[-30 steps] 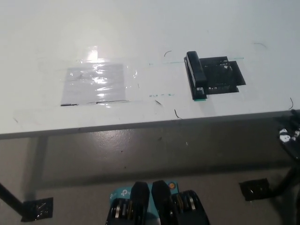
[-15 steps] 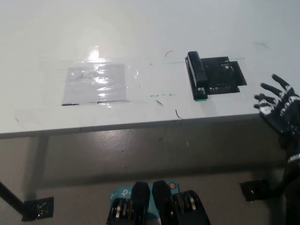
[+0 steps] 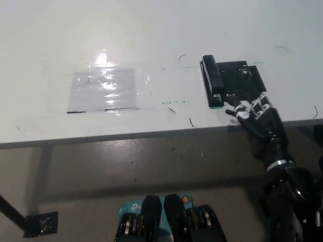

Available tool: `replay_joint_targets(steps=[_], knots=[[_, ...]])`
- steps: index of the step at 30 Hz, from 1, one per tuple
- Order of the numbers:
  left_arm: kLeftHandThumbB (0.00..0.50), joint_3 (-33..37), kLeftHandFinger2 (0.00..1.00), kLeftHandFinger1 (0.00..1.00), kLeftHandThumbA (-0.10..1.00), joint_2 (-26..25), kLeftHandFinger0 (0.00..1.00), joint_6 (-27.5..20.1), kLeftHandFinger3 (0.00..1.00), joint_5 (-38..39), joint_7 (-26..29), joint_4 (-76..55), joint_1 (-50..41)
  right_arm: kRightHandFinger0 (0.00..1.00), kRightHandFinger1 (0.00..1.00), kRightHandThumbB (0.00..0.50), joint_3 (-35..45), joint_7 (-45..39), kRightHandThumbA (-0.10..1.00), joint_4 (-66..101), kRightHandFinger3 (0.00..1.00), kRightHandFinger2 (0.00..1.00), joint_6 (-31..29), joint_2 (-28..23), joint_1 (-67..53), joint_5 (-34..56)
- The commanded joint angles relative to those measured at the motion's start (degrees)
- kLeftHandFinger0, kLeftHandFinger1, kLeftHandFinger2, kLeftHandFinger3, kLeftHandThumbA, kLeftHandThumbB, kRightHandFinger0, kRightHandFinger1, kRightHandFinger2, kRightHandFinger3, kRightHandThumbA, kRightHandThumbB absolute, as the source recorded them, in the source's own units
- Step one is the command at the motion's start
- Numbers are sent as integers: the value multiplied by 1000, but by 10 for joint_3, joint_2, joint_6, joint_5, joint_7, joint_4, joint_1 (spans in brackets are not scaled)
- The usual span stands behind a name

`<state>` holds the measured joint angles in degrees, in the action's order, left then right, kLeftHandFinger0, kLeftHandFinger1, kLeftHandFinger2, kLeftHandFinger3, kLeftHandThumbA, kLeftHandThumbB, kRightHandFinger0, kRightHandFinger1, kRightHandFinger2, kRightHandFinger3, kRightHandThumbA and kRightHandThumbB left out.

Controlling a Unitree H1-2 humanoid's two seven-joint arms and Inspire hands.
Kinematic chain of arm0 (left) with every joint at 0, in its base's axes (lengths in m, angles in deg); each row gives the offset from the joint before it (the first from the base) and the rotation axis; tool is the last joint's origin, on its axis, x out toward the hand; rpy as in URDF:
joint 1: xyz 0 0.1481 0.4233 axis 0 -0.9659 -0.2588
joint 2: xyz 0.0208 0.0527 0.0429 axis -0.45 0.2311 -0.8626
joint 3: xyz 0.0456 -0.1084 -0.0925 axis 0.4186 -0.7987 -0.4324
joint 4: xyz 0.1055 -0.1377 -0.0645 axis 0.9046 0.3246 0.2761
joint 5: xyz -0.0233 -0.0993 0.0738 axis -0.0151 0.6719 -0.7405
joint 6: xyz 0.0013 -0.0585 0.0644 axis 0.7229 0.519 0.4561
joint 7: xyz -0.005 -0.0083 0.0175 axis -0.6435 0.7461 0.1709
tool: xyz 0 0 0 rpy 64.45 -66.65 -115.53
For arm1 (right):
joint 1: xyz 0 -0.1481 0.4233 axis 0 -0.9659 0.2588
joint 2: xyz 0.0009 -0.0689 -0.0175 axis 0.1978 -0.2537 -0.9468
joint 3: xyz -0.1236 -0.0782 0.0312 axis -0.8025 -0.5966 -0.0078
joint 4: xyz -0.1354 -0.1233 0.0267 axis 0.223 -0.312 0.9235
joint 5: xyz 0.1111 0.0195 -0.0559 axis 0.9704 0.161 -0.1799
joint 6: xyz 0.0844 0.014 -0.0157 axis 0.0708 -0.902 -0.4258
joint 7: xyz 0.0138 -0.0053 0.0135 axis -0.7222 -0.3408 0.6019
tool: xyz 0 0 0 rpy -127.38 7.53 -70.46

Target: A stapler is kept infront of the robot on the black mark on the desk and the robot uses its right hand to lift the top of the stapler to open it

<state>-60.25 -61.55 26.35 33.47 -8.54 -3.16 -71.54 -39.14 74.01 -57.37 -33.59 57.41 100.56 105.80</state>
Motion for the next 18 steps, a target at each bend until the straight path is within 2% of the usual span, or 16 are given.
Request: replay_joint_targets(steps=[1, 2, 9, 14, 18], knots=[[235, -3, 930, 774, 702, -13, 654, 0, 1000, 6, 2, -17, 0, 750, 833, 0, 17, 60, 892, -21, 1000, 940, 8, 32, 45, 142], [230, -1, 949, 788, 729, -14, 686, -5, 1000, 2, 0, -14, -1, 744, 854, 0, 29, 75, 1000, -31, 1000, 950, 8, 45, 53, 158], [194, -2, 939, 780, 719, -12, 673, -1, 1000, 2, 4, -16, -1, 770, 877, 0, 59, 116, 1000, -56, 1000, 981, 8, 67, 84, 205], [209, -2, 927, 772, 721, -13, 664, -11, 1000, 5, -2, -6, -2, 770, 872, 0, 88, 146, 1000, -70, 1000, 971, 8, 79, 103, 235], [201, -2, 917, 768, 724, -10, 656, -9, 1000, 2, 3, -9, -3, 718, 811, 0, 108, 165, 1000, -80, 1000, 896, 8, 82, 120, 245]])
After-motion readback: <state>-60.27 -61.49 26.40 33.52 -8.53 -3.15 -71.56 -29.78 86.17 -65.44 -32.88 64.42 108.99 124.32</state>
